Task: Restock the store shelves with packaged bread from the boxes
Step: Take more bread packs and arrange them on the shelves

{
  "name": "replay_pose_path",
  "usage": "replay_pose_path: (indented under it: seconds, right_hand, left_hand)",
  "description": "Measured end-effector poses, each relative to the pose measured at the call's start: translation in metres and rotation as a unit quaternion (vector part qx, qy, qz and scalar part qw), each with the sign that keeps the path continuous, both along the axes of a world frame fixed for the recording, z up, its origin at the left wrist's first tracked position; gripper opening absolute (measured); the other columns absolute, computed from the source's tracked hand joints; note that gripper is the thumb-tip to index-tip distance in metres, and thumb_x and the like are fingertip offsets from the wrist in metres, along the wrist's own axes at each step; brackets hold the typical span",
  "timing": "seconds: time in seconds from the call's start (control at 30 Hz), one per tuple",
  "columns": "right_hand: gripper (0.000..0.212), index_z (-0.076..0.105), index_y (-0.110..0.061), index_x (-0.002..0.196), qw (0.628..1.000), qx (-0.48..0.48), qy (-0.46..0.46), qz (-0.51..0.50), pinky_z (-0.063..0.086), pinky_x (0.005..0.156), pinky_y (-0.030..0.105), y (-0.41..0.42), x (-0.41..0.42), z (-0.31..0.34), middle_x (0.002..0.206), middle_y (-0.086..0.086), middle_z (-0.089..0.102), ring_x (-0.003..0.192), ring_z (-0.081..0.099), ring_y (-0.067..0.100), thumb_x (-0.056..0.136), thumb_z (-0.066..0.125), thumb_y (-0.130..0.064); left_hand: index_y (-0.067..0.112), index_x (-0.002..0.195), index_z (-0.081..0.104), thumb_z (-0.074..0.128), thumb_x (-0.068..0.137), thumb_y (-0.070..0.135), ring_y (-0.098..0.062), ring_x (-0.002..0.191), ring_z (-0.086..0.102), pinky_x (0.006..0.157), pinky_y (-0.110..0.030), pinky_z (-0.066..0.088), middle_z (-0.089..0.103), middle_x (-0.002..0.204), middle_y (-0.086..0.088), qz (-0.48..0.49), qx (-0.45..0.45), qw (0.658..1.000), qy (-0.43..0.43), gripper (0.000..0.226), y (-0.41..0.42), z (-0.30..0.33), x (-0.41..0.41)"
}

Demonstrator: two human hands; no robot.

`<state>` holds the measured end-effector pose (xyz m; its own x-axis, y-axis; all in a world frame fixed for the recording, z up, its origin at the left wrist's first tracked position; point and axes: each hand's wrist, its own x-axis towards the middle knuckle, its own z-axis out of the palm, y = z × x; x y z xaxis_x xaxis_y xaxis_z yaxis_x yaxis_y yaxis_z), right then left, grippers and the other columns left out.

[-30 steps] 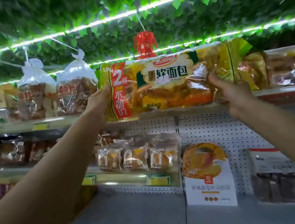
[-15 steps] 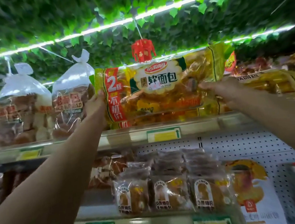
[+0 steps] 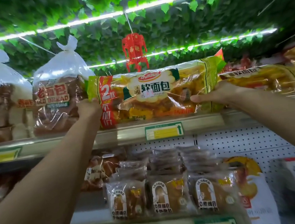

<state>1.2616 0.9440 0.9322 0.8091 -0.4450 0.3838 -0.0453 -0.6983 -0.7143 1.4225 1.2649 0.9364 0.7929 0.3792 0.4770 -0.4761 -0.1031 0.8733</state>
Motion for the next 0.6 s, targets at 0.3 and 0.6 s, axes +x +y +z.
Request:
replay_pose_path:
  seconds: [0.3,0.6]
  right_hand:
    - [0.092,0.026,-0.002,0.147,0.999,-0.022,-0.031,-0.018,0.035,0.107,0.045,0.008,-0.004,-0.018,0.153,0.018,0.033,0.138,0.036,0.037,0.084,0.064,-0.057]
    - [0.051,0.046,-0.019,0.132,0.945,-0.136,-0.294,-0.043,0.040,0.103,0.049,-0.006,-0.030,-0.070,0.131,0.001,0.053,0.123,0.046,0.023,0.091,0.059,-0.046]
  left_hand:
    - [0.007,0.140,0.032,0.047,0.094,0.012,-0.032,0.141,0.025,0.114,-0.040,0.020,0.030,0.150,-0.017,0.169,0.028,0.984,-0.044,0.048,-0.034,-0.016,-0.050]
    - [0.019,0.120,0.053,0.053,0.097,0.004,-0.007,0.098,0.061,0.091,-0.025,0.054,0.061,0.112,0.005,-0.120,0.006,0.967,-0.226,0.027,-0.128,-0.076,-0.145]
